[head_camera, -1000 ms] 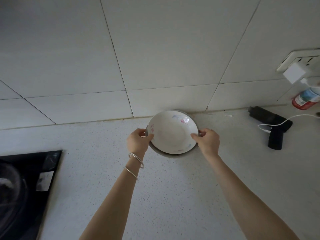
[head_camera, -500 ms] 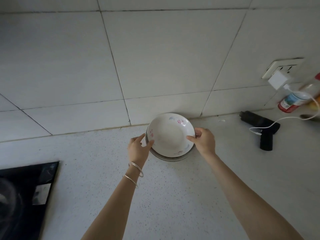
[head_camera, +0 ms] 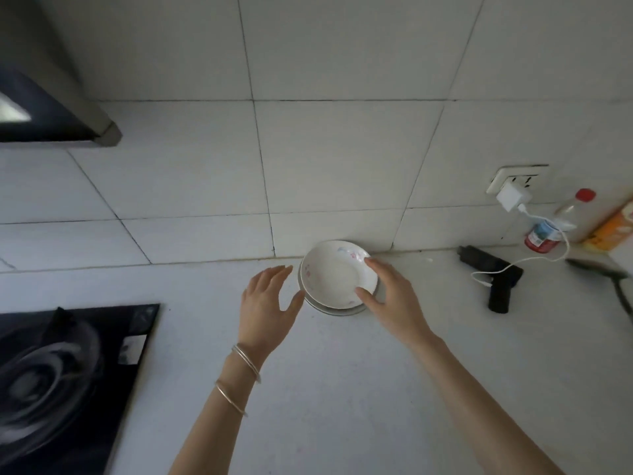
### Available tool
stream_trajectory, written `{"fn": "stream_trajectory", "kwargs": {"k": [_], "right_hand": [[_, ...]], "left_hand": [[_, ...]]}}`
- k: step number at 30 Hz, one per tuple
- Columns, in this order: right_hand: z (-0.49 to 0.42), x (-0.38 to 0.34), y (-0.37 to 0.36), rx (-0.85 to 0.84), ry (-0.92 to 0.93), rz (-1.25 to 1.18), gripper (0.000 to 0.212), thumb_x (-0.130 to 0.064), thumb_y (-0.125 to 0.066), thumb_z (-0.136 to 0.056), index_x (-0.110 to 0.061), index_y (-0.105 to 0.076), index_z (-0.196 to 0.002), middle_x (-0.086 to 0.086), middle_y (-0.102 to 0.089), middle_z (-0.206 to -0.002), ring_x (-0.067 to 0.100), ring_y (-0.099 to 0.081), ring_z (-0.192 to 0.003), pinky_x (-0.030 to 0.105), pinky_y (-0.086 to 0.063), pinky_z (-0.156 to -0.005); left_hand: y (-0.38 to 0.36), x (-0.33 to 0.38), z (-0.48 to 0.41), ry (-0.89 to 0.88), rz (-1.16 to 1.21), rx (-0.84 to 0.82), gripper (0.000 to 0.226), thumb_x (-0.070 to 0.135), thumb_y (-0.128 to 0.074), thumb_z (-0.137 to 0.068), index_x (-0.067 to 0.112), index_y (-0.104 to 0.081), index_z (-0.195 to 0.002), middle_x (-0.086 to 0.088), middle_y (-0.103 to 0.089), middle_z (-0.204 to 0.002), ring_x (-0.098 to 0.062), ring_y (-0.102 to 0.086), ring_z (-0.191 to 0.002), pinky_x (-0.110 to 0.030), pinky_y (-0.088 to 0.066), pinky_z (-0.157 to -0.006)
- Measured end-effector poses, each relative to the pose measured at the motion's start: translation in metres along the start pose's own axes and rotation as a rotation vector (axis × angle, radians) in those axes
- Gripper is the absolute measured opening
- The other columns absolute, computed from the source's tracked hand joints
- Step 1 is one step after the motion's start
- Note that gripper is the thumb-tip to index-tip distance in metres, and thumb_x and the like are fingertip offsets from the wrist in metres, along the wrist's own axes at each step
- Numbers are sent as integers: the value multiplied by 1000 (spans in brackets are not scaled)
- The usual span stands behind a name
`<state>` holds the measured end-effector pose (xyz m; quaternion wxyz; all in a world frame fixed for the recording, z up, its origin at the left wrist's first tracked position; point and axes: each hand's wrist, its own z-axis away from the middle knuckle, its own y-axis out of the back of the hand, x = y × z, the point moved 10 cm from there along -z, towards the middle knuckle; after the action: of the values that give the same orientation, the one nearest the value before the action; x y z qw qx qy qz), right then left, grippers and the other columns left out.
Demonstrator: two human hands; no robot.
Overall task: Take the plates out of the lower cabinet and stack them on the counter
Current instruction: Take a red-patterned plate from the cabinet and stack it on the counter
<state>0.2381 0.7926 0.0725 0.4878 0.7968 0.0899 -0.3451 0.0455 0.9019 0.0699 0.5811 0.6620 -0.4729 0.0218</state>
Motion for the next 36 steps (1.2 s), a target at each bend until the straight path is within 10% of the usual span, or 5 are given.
{"fn": "stream_trajectory", "kwargs": {"k": [5, 23, 36], "right_hand": [[44, -35, -14, -59, 258, 188, 54, -41, -50, -82, -12, -51, -128, 5, -54, -133, 21, -47, -124, 46, -43, -99], [214, -175, -156, -595, 834, 255, 61, -37, -49, -79, -15, -43, -135, 7, -45, -142, 23, -37, -134, 47, -25, -109], [413, -361, -240, -764, 1207, 126, 63, -50, -40, -78, -17, -46, -132, 6, -54, -134, 22, -48, -126, 51, -37, -100]], "left_hand": [[35, 5, 62, 19, -296, 54, 57, 50, -41, -83, 16, -55, -127, -5, -56, -132, -29, -46, -128, -50, -29, -108], [134, -74, 396, 746, -673, -27, 60, 51, -31, -86, 17, -51, -132, -9, -53, -136, -31, -45, -129, -56, -28, -107], [258, -93, 623, 1093, -732, 159, 58, 48, -35, -83, 15, -56, -126, -8, -57, -132, -31, -50, -125, -53, -29, -107]]}}
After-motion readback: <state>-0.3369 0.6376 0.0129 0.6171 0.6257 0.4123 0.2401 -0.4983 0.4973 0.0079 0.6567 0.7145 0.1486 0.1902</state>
